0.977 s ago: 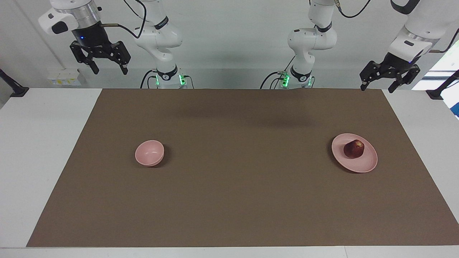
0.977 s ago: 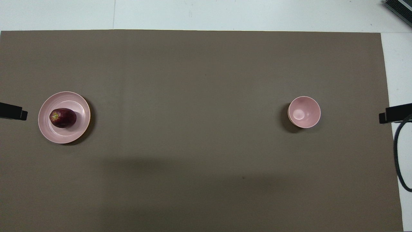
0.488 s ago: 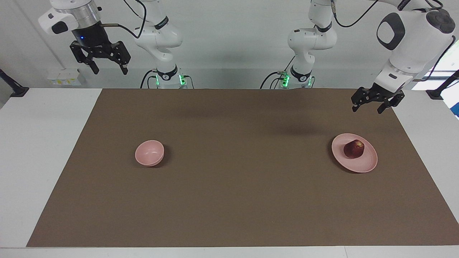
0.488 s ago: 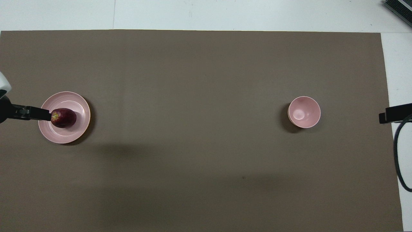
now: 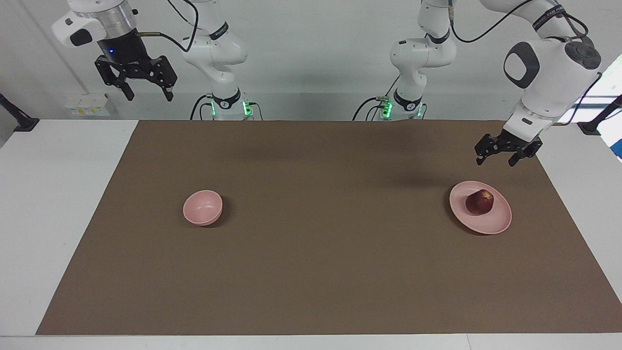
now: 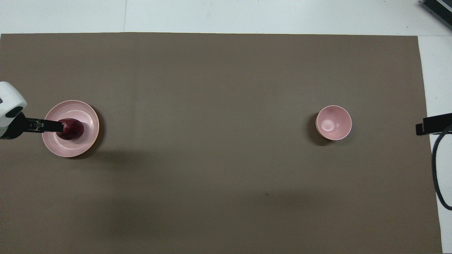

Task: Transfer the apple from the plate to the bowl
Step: 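Reach the left gripper down to the apple on the pink plate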

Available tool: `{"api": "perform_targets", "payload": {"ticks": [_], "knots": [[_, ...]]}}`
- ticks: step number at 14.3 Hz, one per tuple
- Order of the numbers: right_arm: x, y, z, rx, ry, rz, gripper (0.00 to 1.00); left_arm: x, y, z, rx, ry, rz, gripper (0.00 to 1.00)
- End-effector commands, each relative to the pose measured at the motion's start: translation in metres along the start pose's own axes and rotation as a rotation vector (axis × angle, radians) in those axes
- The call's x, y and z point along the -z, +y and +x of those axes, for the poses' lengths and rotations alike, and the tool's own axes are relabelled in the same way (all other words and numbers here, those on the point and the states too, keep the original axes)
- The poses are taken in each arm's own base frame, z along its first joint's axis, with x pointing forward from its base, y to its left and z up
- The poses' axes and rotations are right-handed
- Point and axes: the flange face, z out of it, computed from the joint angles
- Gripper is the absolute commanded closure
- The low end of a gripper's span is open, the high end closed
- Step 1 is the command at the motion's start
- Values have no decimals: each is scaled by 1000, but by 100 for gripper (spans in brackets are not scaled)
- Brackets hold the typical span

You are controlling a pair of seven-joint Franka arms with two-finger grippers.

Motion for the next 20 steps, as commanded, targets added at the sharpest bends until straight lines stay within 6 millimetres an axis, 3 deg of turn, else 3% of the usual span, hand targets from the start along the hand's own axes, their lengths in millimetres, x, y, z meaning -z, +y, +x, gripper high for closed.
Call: {"api": "perform_targets", "payload": {"ticks": [1,6,9,12,14,16,18,20], "knots": [[2,0,-3,1,-2,5,0,-40,-9,4,-5,20,17,0],[2,0,-3,1,-2,5,0,-90,-25,15,16,56,33,0],[2,0,-3,1,-2,5,0,-116,-30,-3,36,63,35,0],[2,0,-3,1,-2,5,0,-117,-27,-6,34,64,33,0],[2,0,-3,1,-2,5,0,-117,-27,-6,34,61,32,49],[2,0,-3,1,-2,5,0,-116,-23,-4,24,62,33,83],[2,0,-3,1,-2,5,0,-113,-21,-2,17,61,32,100],[3,0,-3,1,-1,5,0,-92,-20,0,17,93,36,100]]}}
